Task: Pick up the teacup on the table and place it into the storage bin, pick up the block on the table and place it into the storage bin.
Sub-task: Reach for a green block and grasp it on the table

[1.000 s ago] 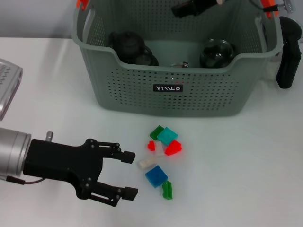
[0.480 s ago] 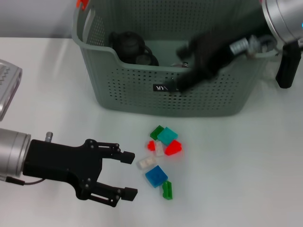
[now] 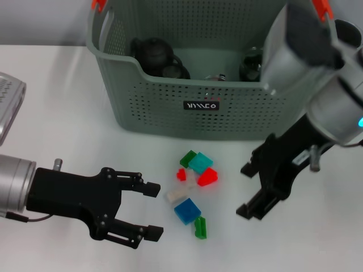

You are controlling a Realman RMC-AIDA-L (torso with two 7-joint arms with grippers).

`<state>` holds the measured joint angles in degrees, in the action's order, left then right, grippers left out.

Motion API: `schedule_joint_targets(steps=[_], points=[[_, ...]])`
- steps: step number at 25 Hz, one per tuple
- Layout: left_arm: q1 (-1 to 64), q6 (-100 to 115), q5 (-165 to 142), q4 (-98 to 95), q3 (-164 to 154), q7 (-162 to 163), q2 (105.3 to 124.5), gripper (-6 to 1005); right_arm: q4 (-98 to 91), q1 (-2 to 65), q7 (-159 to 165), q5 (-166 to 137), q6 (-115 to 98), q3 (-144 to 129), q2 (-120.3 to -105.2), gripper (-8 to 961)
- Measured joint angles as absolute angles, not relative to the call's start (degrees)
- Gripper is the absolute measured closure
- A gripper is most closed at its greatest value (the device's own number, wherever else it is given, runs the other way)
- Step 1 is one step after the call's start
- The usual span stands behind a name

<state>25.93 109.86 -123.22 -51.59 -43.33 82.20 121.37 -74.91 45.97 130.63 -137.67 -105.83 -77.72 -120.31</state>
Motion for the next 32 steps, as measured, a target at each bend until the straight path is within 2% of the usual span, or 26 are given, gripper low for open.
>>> schedule_joint_targets(steps=[9, 16, 32], points=[[25.7, 109.7, -123.2, -51.4, -43.0, 82.2, 121.52, 154, -66.7, 47.9, 132.7, -137.8, -98.3, -91.3, -120.36, 73], [25.7, 109.7, -123.2, -50.8, -43.0, 82.2, 121.55, 154, -59.5, 50.9, 134.0, -137.6, -93.8, -97.6, -120.81, 73], [25.7, 109.8, -123.2, -50.4, -43.2, 82.2, 121.37, 154, -57.4, 51.1, 136.8, -133.5, -81.3, -108.8, -121.10, 72]])
